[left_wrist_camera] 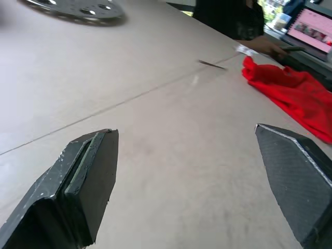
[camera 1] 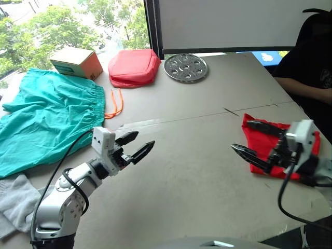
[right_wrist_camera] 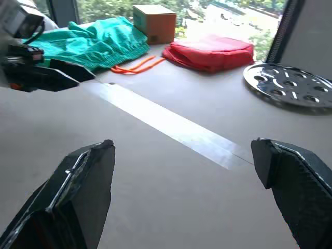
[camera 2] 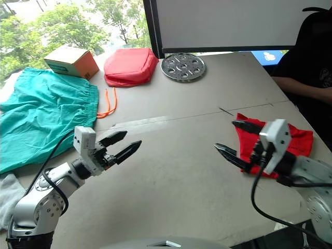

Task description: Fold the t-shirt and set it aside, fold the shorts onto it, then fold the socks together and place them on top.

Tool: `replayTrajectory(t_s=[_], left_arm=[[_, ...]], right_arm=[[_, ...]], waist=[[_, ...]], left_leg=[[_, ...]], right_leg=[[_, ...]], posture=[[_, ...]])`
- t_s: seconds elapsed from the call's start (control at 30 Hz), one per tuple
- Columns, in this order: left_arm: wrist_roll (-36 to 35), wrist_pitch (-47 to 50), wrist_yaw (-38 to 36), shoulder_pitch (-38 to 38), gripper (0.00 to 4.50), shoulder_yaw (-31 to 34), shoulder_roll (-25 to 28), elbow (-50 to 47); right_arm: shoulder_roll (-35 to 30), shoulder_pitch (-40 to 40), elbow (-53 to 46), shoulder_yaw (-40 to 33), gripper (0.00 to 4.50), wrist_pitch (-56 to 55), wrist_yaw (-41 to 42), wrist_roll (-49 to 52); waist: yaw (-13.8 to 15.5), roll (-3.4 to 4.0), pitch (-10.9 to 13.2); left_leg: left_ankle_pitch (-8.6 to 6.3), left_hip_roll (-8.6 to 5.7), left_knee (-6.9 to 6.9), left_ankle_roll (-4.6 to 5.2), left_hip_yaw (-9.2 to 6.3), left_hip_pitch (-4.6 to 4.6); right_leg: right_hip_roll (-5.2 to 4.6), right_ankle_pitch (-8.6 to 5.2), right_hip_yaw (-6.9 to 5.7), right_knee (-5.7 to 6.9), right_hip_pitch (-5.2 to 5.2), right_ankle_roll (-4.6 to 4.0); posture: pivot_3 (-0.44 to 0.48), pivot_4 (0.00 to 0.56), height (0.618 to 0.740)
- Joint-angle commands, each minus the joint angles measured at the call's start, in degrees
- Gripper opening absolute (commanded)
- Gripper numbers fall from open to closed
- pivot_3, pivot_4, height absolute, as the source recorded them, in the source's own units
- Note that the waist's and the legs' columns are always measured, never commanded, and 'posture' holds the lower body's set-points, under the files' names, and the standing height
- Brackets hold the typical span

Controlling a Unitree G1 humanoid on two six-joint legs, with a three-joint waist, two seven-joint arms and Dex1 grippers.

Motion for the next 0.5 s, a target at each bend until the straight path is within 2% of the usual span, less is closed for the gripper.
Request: replayTrajectory(t_s=[0.03,0.13,0.2,0.27,0.37,0.5], left_arm=[[5.1,-2.7,8.5,1.0,4.5,4.6,-1.4,-3.9],[10.6,-2.9,13.6,2.4,4.5,6.9,-0.5,-4.7],[15.5,-2.2,15.3,3.2,4.5,6.6,2.0,-3.5],[21.1,-2.3,14.6,2.9,4.5,4.3,6.5,0.0],[26.1,-2.7,14.6,-0.9,4.5,0.7,10.1,6.1],[32.5,0.0,17.2,-9.7,4.5,-4.5,11.7,17.8]], right_arm=[[2.0,-6.2,3.6,9.3,4.44,-2.5,2.2,-4.6],[1.7,-8.2,5.6,12.9,4.44,-4.4,5.8,-5.8],[1.3,-8.4,6.6,14.0,4.44,-5.6,7.9,-6.3],[1.2,-7.8,7.2,14.6,4.44,-7.3,9.2,-7.2],[1.0,-6.1,8.0,14.0,4.44,-9.5,9.6,-8.5],[0.5,-2.6,7.2,11.5,4.44,-10.5,7.4,-9.7]], waist=[[0.8,0.01,0.0],[1.6,-0.07,0.0],[1.8,-0.06,0.0],[1.8,-0.04,0.0],[1.7,0.06,0.0],[1.8,0.02,0.0]], left_leg=[[0.01,-0.1,-0.05,-0.01,-0.15,-0.18],[0.01,-0.14,-0.05,-0.02,-0.24,-0.23],[-0.01,-0.17,-0.02,0.0,-0.21,-0.25],[0.0,-0.18,0.05,-0.01,-0.16,-0.18],[0.03,-0.14,0.11,-0.07,-0.13,-0.03],[0.07,-0.15,0.1,-0.12,-0.14,-0.05]], right_leg=[[-0.03,0.02,-0.08,-0.04,-0.09,-0.07],[-0.08,0.03,-0.13,-0.08,-0.08,-0.09],[-0.14,0.03,-0.12,-0.11,-0.06,-0.09],[-0.15,0.04,-0.1,-0.08,-0.01,-0.09],[-0.12,-0.11,-0.12,0.06,0.01,0.16],[-0.06,-0.03,-0.14,0.1,0.01,0.06]], posture=[[0.0,0.15,0.74],[0.0,0.15,0.74],[0.0,0.15,0.74],[0.0,0.15,0.74],[0.0,0.15,0.74],[0.0,0.15,0.74]])
